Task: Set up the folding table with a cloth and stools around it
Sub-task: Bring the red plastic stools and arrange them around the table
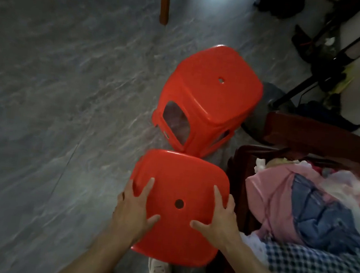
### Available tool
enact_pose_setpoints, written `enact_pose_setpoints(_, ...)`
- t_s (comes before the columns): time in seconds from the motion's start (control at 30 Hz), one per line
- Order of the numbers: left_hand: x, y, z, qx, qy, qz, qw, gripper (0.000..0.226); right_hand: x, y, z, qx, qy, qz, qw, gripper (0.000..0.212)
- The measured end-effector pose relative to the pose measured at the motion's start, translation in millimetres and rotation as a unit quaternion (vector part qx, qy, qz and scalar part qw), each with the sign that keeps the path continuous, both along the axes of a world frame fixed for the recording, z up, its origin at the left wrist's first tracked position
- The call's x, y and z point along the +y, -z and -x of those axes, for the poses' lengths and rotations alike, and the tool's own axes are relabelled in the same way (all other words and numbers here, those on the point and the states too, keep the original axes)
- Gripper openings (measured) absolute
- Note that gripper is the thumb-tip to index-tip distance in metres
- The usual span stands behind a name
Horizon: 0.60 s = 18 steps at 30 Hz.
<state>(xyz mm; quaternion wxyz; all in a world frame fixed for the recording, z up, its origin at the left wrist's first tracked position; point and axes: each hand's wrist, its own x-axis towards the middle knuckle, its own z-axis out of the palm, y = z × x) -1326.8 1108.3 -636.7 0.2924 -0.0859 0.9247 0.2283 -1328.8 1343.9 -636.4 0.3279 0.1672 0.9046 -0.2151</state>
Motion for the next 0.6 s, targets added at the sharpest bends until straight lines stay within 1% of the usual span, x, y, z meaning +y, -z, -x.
enact_pose_setpoints(0.07,-3.2,14.9,-3.3,0.006,-0.020,-0.011,1.000,0.107,0.2,11.4,-3.6,0.017,0.012,-0.002,1.000,0.125)
enact_pose_setpoints(0.17,-5.0,21.9,-6.1,0.023,-0.038,-0.023,0.999,0.108,-0.7,15.5,-3.4,0.060,0.047,0.025,0.997,0.125)
enact_pose_setpoints(0.3,-1.7,14.3,0.1,0.016,-0.048,-0.007,0.999,0.112,-3.9,7.9,4.4,0.050,0.053,0.023,0.997,0.127)
enact_pose_setpoints(0.47,-33.5,-14.3,-4.9,0.019,-0.094,-0.010,0.995,0.113,-30.7,-24.7,20.9,0.035,-0.039,0.011,0.999,0.128)
enact_pose_setpoints(0.6,-78.0,-64.9,-17.8,0.022,-0.148,-0.010,0.989,0.114,-80.2,-76.9,40.6,0.031,-0.108,0.006,0.994,0.130)
